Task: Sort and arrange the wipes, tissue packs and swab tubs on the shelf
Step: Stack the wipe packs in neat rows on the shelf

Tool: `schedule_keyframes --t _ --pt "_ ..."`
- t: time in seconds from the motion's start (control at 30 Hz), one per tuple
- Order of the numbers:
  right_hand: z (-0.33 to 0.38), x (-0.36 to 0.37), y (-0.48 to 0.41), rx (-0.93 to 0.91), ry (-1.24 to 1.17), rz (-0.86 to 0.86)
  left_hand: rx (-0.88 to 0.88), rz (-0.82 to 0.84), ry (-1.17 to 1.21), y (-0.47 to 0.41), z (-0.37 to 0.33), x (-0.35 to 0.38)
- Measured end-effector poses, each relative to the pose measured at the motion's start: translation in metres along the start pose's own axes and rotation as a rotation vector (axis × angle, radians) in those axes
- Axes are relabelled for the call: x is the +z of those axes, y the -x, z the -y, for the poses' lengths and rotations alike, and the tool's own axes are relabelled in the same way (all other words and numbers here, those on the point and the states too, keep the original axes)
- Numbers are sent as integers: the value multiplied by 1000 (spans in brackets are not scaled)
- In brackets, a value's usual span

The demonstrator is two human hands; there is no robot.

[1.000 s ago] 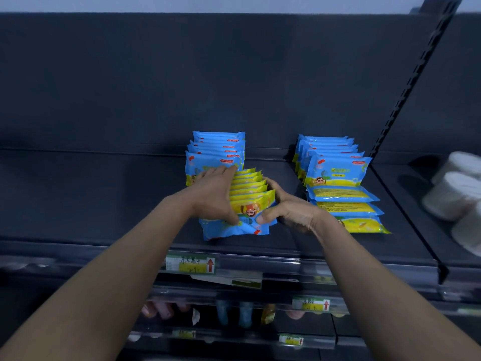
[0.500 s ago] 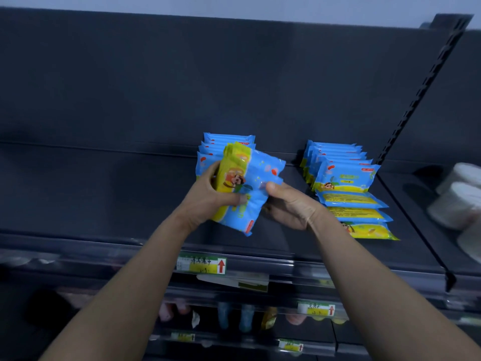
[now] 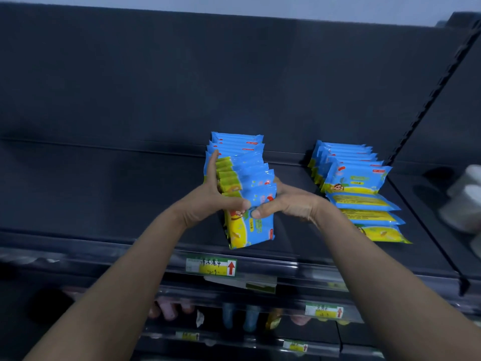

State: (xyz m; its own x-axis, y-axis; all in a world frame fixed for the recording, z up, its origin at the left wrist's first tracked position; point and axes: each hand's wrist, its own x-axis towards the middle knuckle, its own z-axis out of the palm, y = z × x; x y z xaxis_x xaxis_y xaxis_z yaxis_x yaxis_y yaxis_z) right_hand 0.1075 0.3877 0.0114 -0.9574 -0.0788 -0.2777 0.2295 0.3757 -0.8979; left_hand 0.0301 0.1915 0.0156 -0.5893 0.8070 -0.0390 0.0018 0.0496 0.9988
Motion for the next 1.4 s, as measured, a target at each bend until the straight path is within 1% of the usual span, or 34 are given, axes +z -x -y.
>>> schedule_keyframes --t 0.07,0.17,0.27,0.33,0.4,0.43,0.5,0.53,0.6,0.73,0.83,0.87,0.97,1.07,1.17,1.2,1.27,1.33,1.4 --pt "-2 3 -2 40 8 28 -1 -7 -71 2 -5 -1" --pt "-6 11 1 47 -16 79 -29 31 -230 3 -18 -4" --pt "-5 17 2 28 -49 54 -35 -12 -438 -1 -29 -8" --pt "-4 18 2 8 -68 35 29 -49 -451 -2 -29 -5" --pt "0 15 4 7 -61 -2 111 -115 -406 1 -23 2" --pt "6 11 6 9 -24 -27 143 -148 -366 3 -20 5" --pt "22 2 11 40 168 -79 169 -181 -272 4 -11 8" --pt "31 -1 14 69 271 -92 159 -183 -244 5 -6 8" --pt "45 -3 17 95 401 -84 136 -172 -228 7 1 5" --pt "59 11 9 87 612 -85 55 -131 -263 13 6 -18" --pt "68 29 -3 45 816 -111 -52 -125 -396 23 8 -34" --pt "70 36 -6 26 884 -128 -80 -129 -402 26 12 -36" --pt "72 52 -11 -28 995 -145 -69 -95 -226 37 27 -34" --pt "72 50 -9 -10 979 -118 -50 -85 -165 36 34 -34" --pt "65 32 -2 124 904 -83 -84 -88 -175 30 32 -36" --pt "61 25 2 172 848 -64 -89 -78 -189 29 32 -35" --pt "53 16 11 232 663 -36 -83 -56 -209 26 33 -32" --pt "45 12 19 237 499 -48 -75 -28 -207 22 33 -25" --pt "37 8 26 229 426 -91 -76 17 -200 17 35 -18"
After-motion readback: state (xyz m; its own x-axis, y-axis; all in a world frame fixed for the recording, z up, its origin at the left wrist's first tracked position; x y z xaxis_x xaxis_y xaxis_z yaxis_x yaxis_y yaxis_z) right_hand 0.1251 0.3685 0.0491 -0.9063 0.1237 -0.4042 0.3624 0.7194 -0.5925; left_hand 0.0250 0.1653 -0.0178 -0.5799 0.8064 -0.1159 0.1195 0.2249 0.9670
